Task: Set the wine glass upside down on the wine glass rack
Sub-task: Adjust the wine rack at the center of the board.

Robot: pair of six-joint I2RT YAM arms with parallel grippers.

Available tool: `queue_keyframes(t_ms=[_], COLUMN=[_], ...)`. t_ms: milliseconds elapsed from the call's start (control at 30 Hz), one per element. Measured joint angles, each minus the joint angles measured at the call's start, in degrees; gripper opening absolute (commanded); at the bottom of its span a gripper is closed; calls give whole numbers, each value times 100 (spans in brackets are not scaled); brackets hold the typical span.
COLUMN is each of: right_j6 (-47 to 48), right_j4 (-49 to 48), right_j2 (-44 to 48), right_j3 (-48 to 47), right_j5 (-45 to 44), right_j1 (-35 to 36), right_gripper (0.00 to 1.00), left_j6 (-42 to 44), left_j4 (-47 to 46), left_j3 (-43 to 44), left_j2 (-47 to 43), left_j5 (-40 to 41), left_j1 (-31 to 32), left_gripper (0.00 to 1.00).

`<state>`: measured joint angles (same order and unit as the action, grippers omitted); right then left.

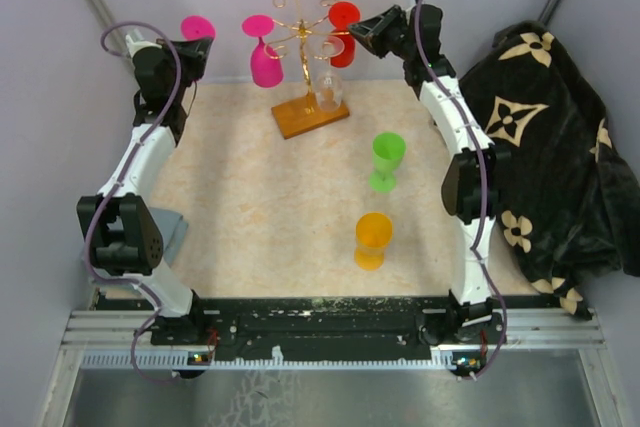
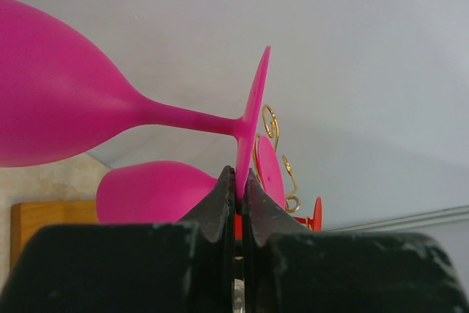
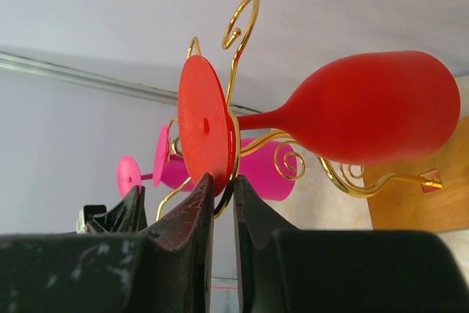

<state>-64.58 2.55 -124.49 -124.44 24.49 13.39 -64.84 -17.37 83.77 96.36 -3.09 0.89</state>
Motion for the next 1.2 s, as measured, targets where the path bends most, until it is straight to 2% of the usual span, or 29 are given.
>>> queue_keyframes(t_ms=[300, 1200], right_j6=[7, -17], right_j4=[44, 658], right_j2=[374, 914], right_j3=[479, 874], right_j5=[-319, -1016], right_j1=[42, 234], right_gripper=[0, 0], left_j6=[-15, -94], left_j4=[2, -15], left_j3=[52, 192], left_j2=[70, 216], left_j5=[-2, -20], left_j1=[0, -2], left_gripper=[4, 4])
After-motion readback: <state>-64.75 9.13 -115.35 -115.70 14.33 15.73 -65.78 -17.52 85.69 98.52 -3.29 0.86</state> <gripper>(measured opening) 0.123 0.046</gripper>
